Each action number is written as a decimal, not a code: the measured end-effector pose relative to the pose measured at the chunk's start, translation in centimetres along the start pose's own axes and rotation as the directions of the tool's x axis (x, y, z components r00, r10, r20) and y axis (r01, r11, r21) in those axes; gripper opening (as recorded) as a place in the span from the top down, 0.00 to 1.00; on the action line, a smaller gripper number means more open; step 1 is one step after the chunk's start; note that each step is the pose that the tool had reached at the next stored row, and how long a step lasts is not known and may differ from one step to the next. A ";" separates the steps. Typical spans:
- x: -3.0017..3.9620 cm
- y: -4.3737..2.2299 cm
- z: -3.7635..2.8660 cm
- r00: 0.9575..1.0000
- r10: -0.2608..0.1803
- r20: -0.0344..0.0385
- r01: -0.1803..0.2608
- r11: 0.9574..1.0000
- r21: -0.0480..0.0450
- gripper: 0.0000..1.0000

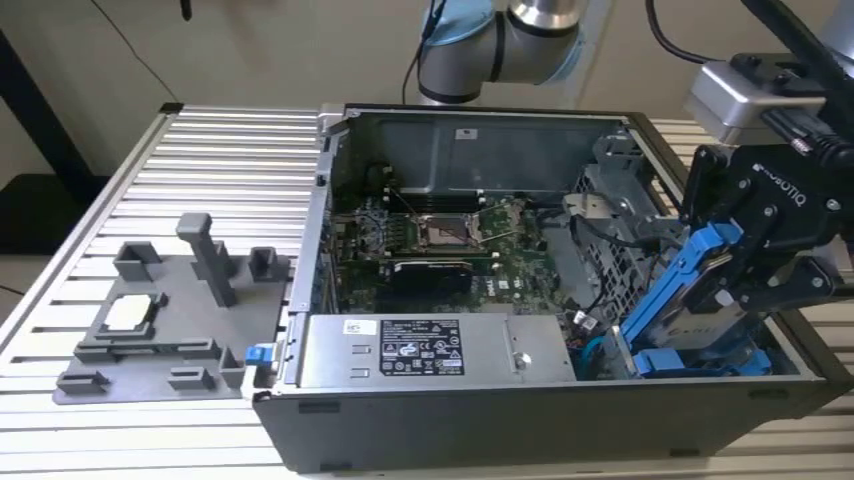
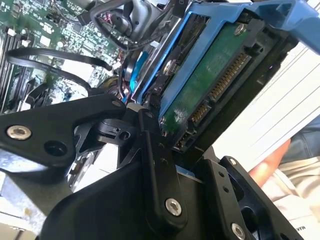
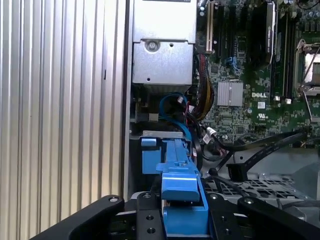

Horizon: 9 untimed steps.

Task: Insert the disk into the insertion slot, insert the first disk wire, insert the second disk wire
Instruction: 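Insert the disk into the insertion slot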

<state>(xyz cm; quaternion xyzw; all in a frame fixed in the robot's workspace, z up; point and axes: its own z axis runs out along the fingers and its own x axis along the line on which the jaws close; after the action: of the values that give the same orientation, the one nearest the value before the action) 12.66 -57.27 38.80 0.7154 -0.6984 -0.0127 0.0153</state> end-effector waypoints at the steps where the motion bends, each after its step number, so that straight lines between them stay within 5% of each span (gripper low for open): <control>1: 0.00 -0.01 0.18 1.000 0.000 0.000 0.000 1.000 0.000 0.67; 9: 0.00 -0.08 1.64 1.000 -0.001 0.000 0.001 1.000 0.000 0.67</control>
<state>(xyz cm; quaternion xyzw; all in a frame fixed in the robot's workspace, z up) 12.68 -57.27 37.16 0.7157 -0.6982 -0.0127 0.0152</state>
